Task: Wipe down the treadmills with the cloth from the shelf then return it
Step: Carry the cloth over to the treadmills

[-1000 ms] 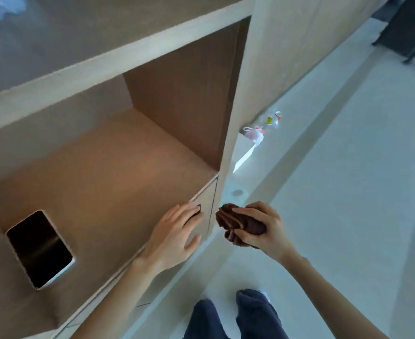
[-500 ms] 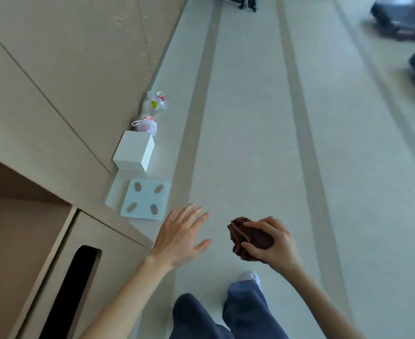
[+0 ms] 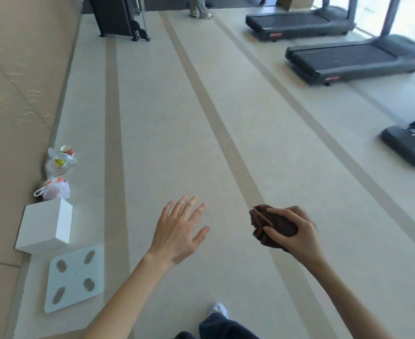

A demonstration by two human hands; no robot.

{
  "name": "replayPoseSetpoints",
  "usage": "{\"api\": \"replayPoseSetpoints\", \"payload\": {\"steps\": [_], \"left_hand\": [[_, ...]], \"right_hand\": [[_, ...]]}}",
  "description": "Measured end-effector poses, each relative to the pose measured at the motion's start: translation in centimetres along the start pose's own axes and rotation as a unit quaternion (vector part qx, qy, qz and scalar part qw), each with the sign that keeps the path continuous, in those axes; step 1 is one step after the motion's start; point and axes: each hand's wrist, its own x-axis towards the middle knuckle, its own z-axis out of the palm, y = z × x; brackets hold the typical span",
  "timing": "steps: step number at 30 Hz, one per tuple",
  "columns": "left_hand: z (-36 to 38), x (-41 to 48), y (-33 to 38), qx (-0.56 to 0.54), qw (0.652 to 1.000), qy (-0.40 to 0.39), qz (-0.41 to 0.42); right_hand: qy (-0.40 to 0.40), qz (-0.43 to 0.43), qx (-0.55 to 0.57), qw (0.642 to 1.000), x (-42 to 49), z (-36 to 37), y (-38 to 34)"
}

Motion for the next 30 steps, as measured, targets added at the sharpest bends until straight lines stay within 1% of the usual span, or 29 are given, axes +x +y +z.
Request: {"api": "replayPoseSetpoints", "payload": {"steps": [3,5,10,15,19,24,30], "left_hand": [[-0.3,4.3,2.7,-0.002,1.000,0.013,0.028],[0.1,6.6,4.1,-0.002,0.999,0.006,0.049],[1.8,11.8,6.4,0.000,0.995,-0.047,0.092],[4.2,17.7,7.5,0.010,0.987,-0.087,0.137],[5.5,24.1,8.1,0.018,0.979,-0.098,0.176],[5.7,33.7,8.6,0.017,0.970,-0.104,0.220],[5.6,45.7,9.8,0.008,0.963,-0.083,0.256]], "right_hand": [[0.057,-0.012,-0.044,0.997,1.2,-3.0,0.5],[0.084,0.003,-0.053,0.995,1.4,-4.4,1.1],[0.122,0.036,-0.037,0.991,2.0,-6.5,3.4],[0.148,0.071,-0.039,0.986,4.9,-7.5,5.8],[0.164,0.090,-0.038,0.982,9.4,-8.3,8.1],[0.187,0.104,-0.040,0.976,17.2,-10.6,9.5],[0.233,0.103,-0.071,0.964,27.0,-14.0,10.7]]}}
